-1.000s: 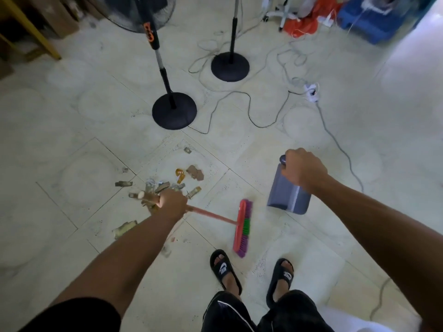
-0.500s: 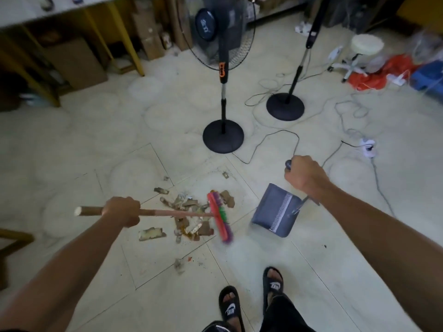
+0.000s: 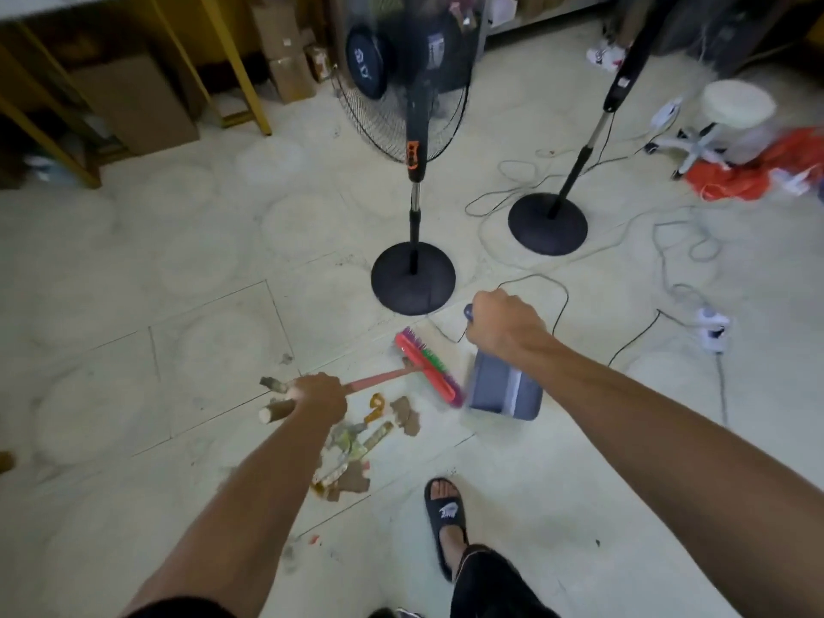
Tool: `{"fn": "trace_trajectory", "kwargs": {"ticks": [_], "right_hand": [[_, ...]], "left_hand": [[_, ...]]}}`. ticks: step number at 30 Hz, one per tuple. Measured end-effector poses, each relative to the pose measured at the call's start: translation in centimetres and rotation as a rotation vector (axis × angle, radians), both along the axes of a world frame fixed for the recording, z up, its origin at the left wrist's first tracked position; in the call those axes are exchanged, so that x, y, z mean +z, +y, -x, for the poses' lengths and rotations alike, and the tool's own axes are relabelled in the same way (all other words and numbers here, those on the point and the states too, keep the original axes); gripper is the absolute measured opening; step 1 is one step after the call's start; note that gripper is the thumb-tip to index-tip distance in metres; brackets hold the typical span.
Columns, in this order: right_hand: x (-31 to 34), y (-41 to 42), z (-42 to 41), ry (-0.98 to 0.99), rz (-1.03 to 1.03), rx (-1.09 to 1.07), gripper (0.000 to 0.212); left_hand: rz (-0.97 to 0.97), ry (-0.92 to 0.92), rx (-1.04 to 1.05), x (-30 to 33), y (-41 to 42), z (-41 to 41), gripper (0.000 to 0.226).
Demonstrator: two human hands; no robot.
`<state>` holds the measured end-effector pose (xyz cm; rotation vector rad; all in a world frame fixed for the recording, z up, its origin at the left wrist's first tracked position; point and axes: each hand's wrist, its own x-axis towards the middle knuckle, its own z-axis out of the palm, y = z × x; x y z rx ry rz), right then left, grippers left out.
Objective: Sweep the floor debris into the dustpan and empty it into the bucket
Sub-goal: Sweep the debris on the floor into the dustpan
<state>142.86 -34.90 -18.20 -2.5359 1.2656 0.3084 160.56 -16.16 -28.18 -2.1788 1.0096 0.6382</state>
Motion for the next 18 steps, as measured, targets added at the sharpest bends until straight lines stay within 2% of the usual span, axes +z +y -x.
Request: {"fn": "trace_trajectory", "kwargs": {"ticks": [3,6,8,13,18], "right_hand": [[-0.3,-4.5,-1.3,0.003,-0.028,-0.01,0.006],[-0.9,-6.6,-2.4,0.012,-0.059,-0.004,0.005],[-1.3,-7.3,-3.5,0.025,-0.074,0.026,0.003],[-1.2,-7.1,-8.2,0.024,-0.061,0.086,0.023],[-0.7,-4.6,-12.9,0.014,-0.077,0.147,0.015]], "left_hand": [[-0.024,0.062,0.088,-0.3,-3.2,-1.6,0.03],[-0.101,0.05,0.141,0.0,-1.9,-2.6,0.037],[-0.113,0.072,0.143,0.4,0.7,-3.2,0.036],[-0.12,0.068,0.248,0.9,9.9,-3.4,0.038],[-0.136,0.042,0.245,2.0,19.0,-3.3,0.038]]}}
